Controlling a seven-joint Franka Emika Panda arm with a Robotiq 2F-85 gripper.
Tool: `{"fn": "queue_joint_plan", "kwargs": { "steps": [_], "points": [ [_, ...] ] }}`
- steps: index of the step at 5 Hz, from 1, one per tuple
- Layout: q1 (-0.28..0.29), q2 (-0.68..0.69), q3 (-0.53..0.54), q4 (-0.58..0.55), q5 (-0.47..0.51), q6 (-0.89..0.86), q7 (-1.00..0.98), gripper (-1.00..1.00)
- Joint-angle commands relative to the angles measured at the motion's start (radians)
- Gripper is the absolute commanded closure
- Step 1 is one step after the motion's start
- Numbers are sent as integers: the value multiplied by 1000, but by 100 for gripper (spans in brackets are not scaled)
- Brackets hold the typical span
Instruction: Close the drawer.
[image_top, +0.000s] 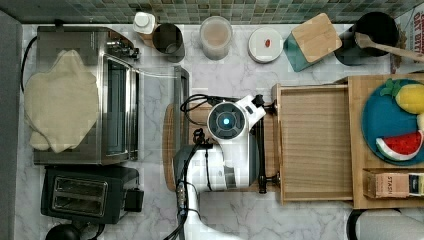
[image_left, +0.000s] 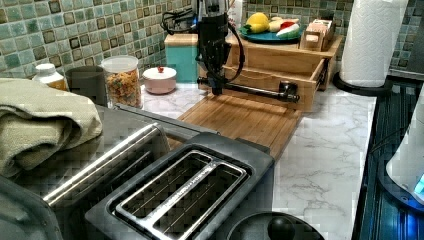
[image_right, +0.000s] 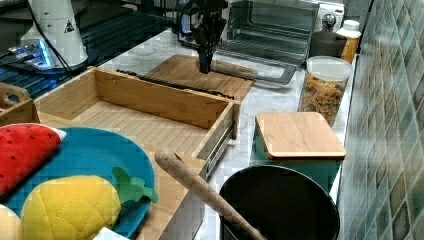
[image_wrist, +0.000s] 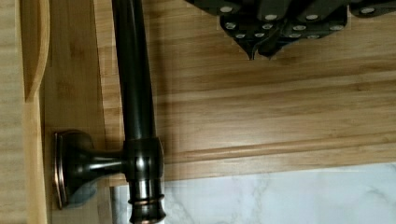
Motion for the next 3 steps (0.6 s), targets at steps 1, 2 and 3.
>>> {"fn": "queue_joint_plan", "kwargs": {
  "steps": [1,2,3],
  "points": [
    [-59,-1,-26,-20,43,-8,-246,100],
    [-82,11,-34,-41,83,34,-309,100],
    [-98,15,-48,-52,71,60,-339,100]
  ]
}}
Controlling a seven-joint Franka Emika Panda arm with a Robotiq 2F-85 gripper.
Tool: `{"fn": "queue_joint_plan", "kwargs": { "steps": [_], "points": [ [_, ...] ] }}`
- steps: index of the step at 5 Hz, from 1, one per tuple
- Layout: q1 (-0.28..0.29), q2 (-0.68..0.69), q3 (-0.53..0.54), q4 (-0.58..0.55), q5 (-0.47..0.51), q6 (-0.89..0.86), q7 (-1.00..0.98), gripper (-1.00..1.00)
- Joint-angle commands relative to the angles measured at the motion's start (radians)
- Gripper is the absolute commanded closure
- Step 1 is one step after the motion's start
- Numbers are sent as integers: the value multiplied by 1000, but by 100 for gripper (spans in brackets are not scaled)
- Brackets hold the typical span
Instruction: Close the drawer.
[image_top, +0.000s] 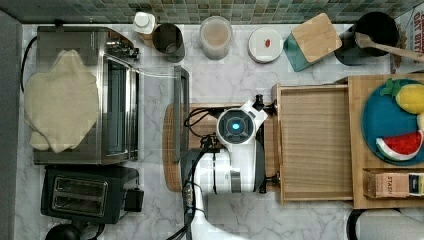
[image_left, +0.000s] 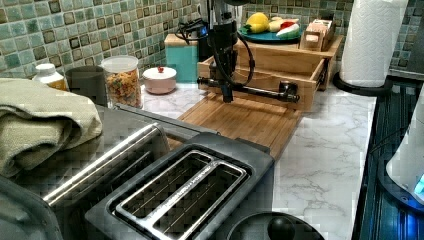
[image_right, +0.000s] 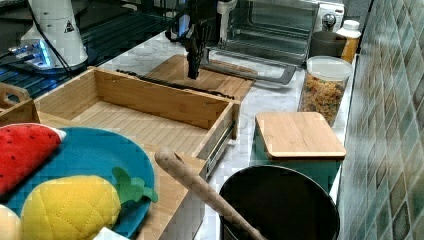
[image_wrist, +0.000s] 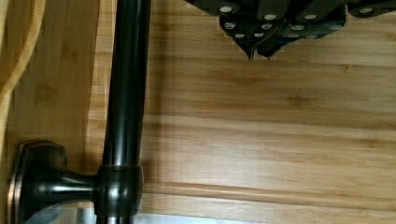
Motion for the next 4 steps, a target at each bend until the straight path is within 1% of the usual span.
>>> {"fn": "queue_joint_plan", "kwargs": {
  "steps": [1,2,3,4],
  "points": [
    [-89,28,-59,8,24,62,-153,100],
    [-117,7,-99,-21,59,129,-227,100],
    [-140,27,-145,39,29,76,-273,100],
    [-209,101,-175,144,70,36,-397,100]
  ]
}}
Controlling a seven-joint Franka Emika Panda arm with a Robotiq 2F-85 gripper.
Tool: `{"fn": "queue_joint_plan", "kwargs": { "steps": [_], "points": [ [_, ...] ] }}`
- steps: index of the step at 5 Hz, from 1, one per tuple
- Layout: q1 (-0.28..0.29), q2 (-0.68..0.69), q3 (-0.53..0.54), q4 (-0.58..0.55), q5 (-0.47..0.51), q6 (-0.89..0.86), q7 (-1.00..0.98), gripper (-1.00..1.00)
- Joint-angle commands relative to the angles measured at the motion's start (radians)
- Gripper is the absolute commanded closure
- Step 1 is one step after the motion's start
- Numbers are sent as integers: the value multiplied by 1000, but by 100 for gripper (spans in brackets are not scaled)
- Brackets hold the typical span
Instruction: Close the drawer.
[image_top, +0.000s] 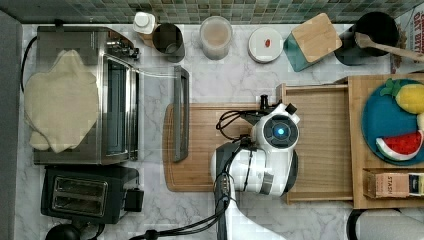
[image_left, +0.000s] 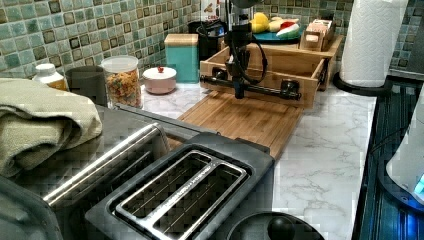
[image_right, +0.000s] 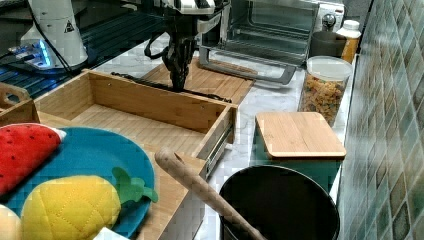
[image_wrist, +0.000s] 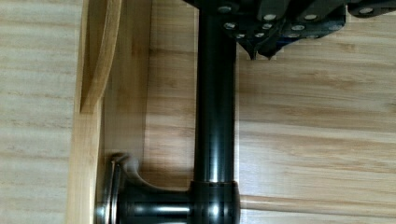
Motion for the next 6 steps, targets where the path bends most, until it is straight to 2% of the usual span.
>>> {"fn": "queue_joint_plan", "kwargs": {
  "steps": [1,2,3,4,5,6],
  "points": [
    [-193,142,-134,257,48,-44,-330,100],
    [-223,112,-173,215,24,99,-360,100],
    [-283,150,-202,288,11,103,-428,100],
    [-308,182,-240,352,-24,103,-449,100],
    [-286,176,-280,339,-97,137,-371,100],
    [-219,68,-357,175,-240,324,-254,100]
  ]
}}
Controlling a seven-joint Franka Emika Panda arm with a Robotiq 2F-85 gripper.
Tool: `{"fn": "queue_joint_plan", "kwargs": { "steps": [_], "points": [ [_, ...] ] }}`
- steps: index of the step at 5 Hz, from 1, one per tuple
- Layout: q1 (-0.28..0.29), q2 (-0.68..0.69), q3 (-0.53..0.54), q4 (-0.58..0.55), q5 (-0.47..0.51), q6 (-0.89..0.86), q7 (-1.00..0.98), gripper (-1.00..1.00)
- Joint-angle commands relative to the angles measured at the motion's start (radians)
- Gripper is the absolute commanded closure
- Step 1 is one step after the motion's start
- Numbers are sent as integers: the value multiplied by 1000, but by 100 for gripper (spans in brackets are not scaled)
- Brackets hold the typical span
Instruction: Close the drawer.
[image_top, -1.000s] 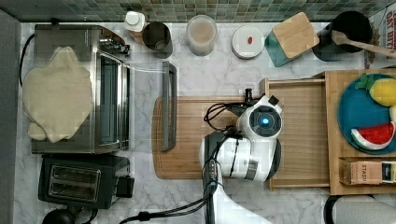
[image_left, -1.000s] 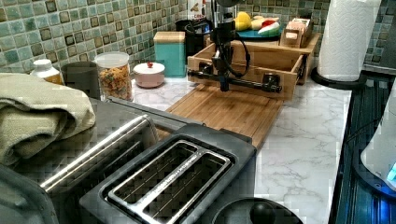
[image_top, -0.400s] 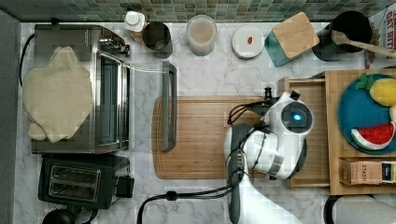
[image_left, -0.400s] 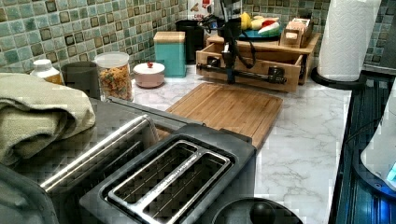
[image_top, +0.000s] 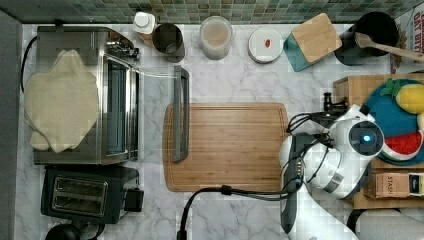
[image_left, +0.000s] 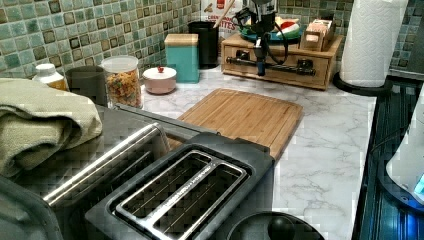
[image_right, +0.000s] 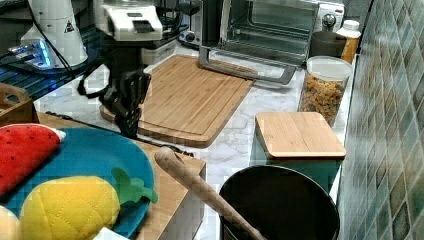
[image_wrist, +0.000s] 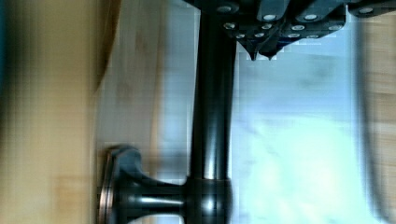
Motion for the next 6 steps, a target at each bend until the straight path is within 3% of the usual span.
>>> {"fn": "queue_joint_plan", "kwargs": {
  "steps": [1,3,6],
  "points": [
    [-38,-93,-199,-19,-206,255,93,100],
    [19,-87,-254,-20,-175,258,71,100],
    [37,-85,-272,-21,-164,259,63,100]
  ]
}}
